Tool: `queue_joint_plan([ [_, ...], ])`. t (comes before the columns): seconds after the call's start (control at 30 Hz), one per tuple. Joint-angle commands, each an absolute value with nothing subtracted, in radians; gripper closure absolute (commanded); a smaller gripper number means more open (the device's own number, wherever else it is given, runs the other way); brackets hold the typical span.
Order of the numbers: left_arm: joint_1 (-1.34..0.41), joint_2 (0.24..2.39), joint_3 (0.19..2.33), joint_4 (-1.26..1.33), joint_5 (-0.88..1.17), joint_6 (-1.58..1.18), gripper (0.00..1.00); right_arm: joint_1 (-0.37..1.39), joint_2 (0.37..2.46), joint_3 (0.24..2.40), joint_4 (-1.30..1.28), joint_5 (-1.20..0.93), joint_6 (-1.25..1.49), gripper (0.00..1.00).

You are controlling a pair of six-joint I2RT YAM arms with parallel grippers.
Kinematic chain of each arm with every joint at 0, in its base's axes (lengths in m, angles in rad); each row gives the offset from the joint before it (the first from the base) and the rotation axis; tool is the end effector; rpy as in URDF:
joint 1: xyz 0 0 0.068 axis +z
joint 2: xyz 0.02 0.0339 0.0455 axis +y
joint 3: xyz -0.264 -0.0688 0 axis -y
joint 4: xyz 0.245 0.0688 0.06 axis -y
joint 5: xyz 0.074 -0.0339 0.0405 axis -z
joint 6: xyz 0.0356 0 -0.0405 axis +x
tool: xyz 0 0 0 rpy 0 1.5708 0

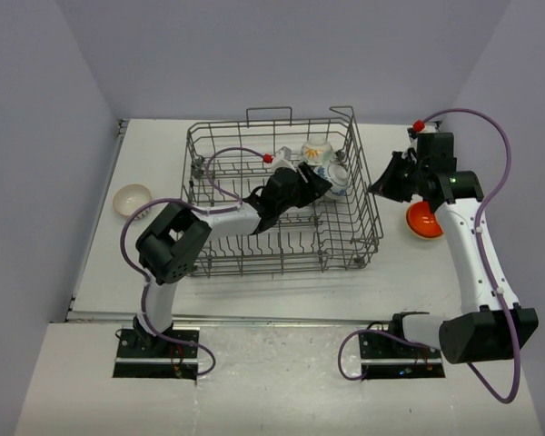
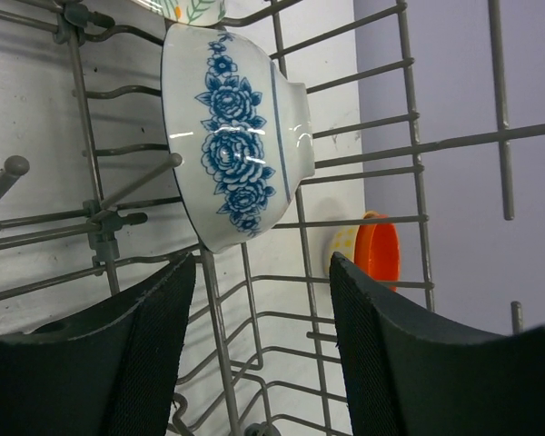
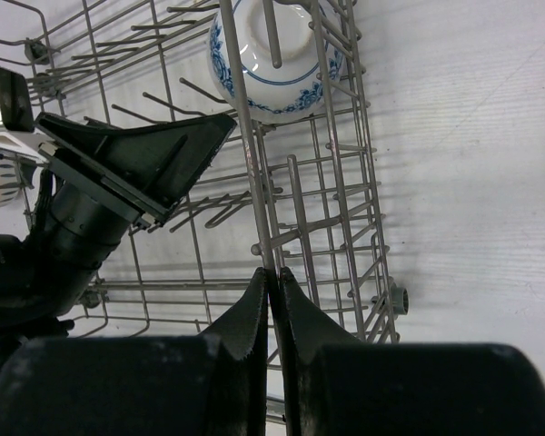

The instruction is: Unload the bowls from the dish rack

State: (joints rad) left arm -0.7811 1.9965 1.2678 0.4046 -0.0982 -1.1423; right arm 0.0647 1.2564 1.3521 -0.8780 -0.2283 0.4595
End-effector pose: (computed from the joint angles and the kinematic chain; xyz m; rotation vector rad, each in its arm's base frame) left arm 0.3259 -0.3182 0.2007 -0.4468 2.0372 -1.1705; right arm 0.2525 0.0244 0.3711 0.3563 2.3620 0.5214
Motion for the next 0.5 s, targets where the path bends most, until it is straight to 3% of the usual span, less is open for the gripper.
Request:
queue_joint_plan([
  [0.0,-0.779,2.032,1.305,0.449,-0.127,-1.132,0.38,0.067,1.238,1.347,-0.923,-0.241,0.466,1.00],
  [0.47,-0.778,2.092,1.374,0.453,-0.144,-1.098,0.37,0.067,1.235,1.342,-0.920,-0.255,0.466,1.00],
])
